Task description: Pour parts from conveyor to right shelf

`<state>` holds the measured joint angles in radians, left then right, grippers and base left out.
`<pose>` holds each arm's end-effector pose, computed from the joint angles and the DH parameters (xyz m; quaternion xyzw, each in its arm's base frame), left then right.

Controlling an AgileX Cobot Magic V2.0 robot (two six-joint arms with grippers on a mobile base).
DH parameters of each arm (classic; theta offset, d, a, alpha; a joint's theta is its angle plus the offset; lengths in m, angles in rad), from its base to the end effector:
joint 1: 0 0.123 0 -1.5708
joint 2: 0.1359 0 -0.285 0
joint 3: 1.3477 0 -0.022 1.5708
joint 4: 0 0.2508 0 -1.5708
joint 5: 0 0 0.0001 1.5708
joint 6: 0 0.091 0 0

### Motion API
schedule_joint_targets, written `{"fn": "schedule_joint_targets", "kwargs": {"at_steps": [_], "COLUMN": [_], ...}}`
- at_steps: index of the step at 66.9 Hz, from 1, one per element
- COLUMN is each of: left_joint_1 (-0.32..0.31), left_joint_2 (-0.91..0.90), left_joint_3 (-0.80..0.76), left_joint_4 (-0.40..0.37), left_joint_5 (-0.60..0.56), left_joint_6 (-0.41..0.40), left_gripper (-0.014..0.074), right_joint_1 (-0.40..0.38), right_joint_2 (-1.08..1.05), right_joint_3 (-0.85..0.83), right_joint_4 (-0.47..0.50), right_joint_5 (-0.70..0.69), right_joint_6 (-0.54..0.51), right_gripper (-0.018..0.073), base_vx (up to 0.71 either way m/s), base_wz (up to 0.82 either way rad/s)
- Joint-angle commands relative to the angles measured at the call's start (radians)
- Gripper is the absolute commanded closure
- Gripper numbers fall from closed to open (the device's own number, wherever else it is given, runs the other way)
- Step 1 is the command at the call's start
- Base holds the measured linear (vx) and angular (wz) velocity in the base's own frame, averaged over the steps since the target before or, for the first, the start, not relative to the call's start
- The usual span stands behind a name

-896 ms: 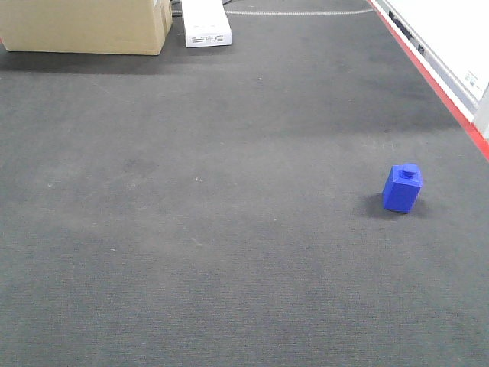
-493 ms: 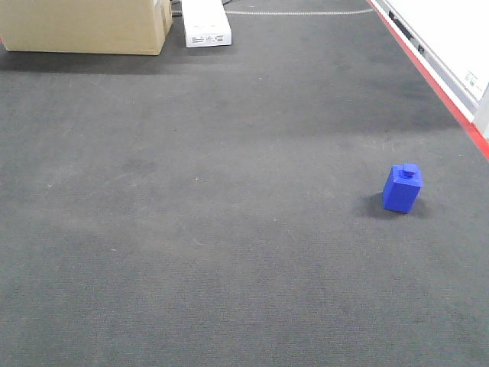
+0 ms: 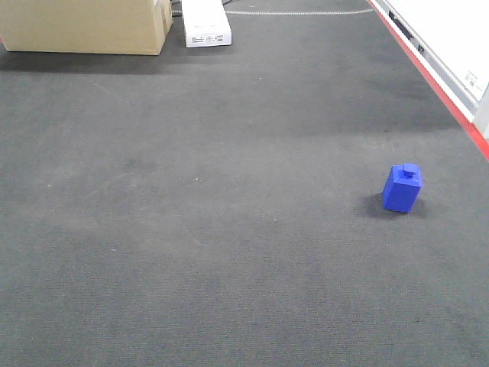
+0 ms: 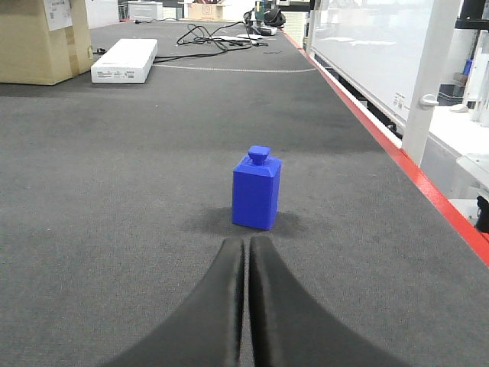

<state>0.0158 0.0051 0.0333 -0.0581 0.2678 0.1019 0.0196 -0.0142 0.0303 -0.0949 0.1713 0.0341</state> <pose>0.0561 -0.0005 0.1774 0.0165 0.7798 0.0133 0.6256 0.0563 -0.0004 0.1882 -0.0239 0.7410 -0.0193 0.6708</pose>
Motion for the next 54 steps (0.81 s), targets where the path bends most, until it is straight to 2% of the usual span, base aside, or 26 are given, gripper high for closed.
{"fn": "schedule_joint_targets", "kwargs": {"at_steps": [1,9,14,20,28,31,39,54], "left_joint_1": [-0.007,-0.007,-0.007,-0.007,-0.007,-0.007,-0.007,-0.007], "left_joint_2": [0.018,0.018,0.018,0.018,0.018,0.018,0.018,0.018], "left_joint_3": [0.024,0.024,0.024,0.024,0.024,0.024,0.024,0.024], "left_joint_4": [-0.007,-0.007,-0.007,-0.007,-0.007,-0.007,-0.007,-0.007], "left_joint_5": [-0.074,-0.074,-0.074,-0.074,-0.074,-0.074,-0.074,-0.074], "left_joint_6": [-0.005,-0.005,-0.005,-0.005,-0.005,-0.005,-0.005,-0.005], "left_gripper": [0.0602,0.0602,0.0602,0.0602,0.0602,0.0602,0.0602,0.0602], "right_joint_1": [-0.001,-0.001,-0.001,-0.001,-0.001,-0.001,-0.001,-0.001], "right_joint_2": [-0.014,-0.014,-0.014,-0.014,-0.014,-0.014,-0.014,0.097], "right_joint_3": [-0.003,-0.003,-0.003,-0.004,-0.008,-0.022,-0.134,-0.477], "right_joint_4": [-0.005,-0.005,-0.004,-0.006,-0.003,0.003,0.026,0.025], "right_joint_5": [-0.104,-0.11,-0.166,-0.308,-0.587,-0.635,-0.613,-0.399], "right_joint_6": [-0.001,-0.001,-0.001,-0.002,-0.001,0.003,0.003,-0.002], "right_gripper": [0.0562,0.0562,0.0562,0.0562,0.0562,0.0562,0.0562,0.0562], "base_vx": [0.0,0.0,0.0,0.0,0.0,0.0,0.0,0.0], "base_wz": [0.0,0.0,0.0,0.0,0.0,0.0,0.0,0.0]}}
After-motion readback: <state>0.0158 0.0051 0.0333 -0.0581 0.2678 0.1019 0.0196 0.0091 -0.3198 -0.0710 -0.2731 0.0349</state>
